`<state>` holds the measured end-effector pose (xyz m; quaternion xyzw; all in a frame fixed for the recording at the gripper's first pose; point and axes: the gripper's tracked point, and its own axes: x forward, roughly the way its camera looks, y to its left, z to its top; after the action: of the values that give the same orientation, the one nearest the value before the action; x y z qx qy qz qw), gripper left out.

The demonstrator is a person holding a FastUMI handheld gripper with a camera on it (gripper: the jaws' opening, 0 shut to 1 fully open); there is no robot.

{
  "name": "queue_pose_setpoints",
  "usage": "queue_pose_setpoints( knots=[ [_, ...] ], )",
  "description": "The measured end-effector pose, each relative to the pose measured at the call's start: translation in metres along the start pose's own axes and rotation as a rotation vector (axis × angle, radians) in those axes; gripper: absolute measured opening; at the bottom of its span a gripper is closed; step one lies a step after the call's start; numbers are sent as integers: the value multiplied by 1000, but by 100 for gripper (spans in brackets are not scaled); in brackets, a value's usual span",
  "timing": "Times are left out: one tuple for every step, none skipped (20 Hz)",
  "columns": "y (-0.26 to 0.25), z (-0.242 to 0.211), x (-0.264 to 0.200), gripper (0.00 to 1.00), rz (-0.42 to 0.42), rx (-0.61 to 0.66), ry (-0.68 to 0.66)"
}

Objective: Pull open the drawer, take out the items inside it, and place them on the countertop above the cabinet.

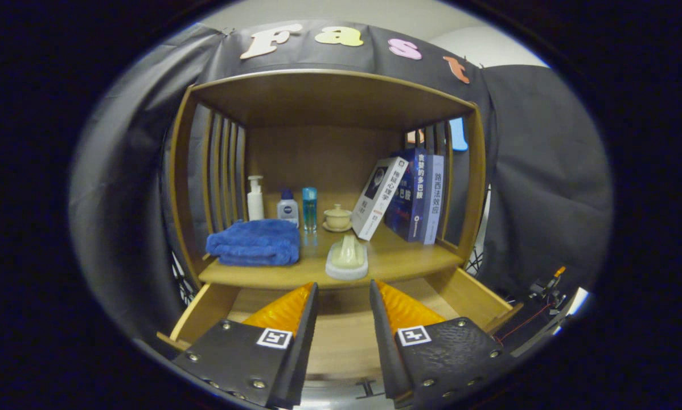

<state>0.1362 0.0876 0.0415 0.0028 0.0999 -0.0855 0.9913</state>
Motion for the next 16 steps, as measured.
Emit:
queue_pose_setpoints(
  knots=[
    [-3, -11, -7, 53, 0, 0, -1],
    [-4, -18, -13, 53, 7, 7, -7],
    [-1, -25, -20, 53, 20, 17, -15],
    [-2, -33, -26, 53, 30, 22, -18],
    [-4, -43, -31, 53, 33, 17, -12],
    [-10, -53, -36, 53, 20, 16, -2],
    [-13, -63, -41, 53, 17, 30, 6],
    [-13, -71, -45, 53, 20, 46, 10],
    [-14, -78, -50, 53, 19, 55, 15],
    [-17, -85, -54, 53, 10, 59, 20],
    [-19, -92, -58, 53, 9, 66, 22],
    [-19, -96, -62, 53, 11, 73, 21],
    [-20, -100, -66, 53, 14, 76, 18],
    [-23, -104, -69, 53, 12, 77, 14],
    [-28, -110, -71, 53, 5, 81, 15],
    [-31, -115, -70, 53, 1, 87, 21]
  ],
)
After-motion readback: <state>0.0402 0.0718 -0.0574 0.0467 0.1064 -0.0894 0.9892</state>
